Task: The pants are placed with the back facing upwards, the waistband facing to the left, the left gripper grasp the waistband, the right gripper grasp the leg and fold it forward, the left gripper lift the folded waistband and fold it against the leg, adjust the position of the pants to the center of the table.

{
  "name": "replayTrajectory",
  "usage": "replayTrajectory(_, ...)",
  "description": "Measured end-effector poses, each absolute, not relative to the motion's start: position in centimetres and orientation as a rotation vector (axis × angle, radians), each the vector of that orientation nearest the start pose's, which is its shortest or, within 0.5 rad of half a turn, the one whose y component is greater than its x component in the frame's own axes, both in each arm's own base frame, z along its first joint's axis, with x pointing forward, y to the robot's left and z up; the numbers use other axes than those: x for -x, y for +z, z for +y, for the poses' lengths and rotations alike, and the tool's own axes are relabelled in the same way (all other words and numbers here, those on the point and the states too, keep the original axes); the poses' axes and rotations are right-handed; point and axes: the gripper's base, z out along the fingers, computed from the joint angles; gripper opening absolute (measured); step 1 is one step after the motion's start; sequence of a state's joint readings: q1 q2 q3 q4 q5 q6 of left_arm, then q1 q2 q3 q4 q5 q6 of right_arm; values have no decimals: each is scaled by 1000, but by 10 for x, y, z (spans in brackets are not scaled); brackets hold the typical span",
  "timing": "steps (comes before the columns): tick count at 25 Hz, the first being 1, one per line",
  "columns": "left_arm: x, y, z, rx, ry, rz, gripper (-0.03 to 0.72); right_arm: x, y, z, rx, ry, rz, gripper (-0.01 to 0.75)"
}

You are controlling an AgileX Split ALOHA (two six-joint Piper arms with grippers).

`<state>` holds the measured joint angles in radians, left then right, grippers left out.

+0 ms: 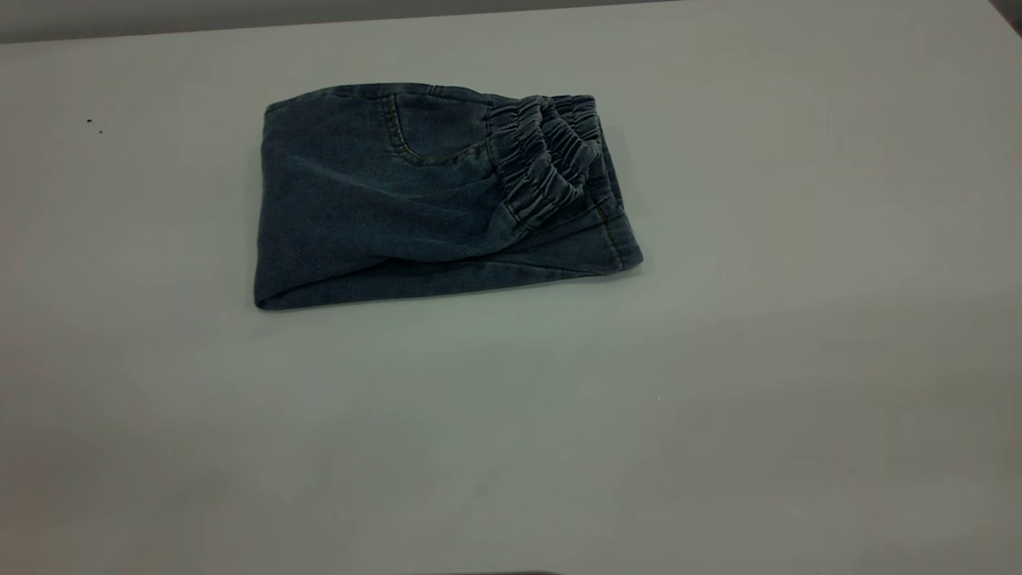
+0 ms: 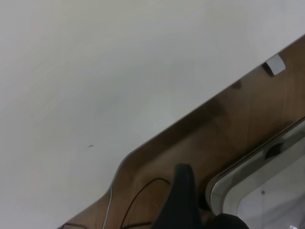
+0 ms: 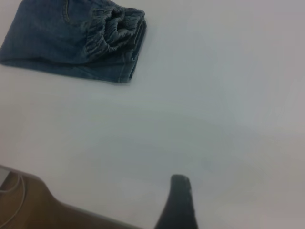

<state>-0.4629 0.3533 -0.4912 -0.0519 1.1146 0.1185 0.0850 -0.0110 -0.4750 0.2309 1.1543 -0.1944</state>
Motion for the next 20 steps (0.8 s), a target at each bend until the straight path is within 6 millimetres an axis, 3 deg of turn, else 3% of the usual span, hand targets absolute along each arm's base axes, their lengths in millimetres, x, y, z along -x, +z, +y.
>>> replayTrajectory(3,-36,265,-21,-663,-212,2350,586,11,265,18,319,217,2111,545)
replayTrajectory(5,-32,267,-16,-539,-175,2332,586,11,265,18,315,215,2112,545)
replayTrajectory(11,2,270,-4,-235,-52,2130,586,9,265,19,225,166,2120,545)
replayTrajectory(20,10,269,-4,-162,-11,2100,586,8,265,20,177,140,2123,526)
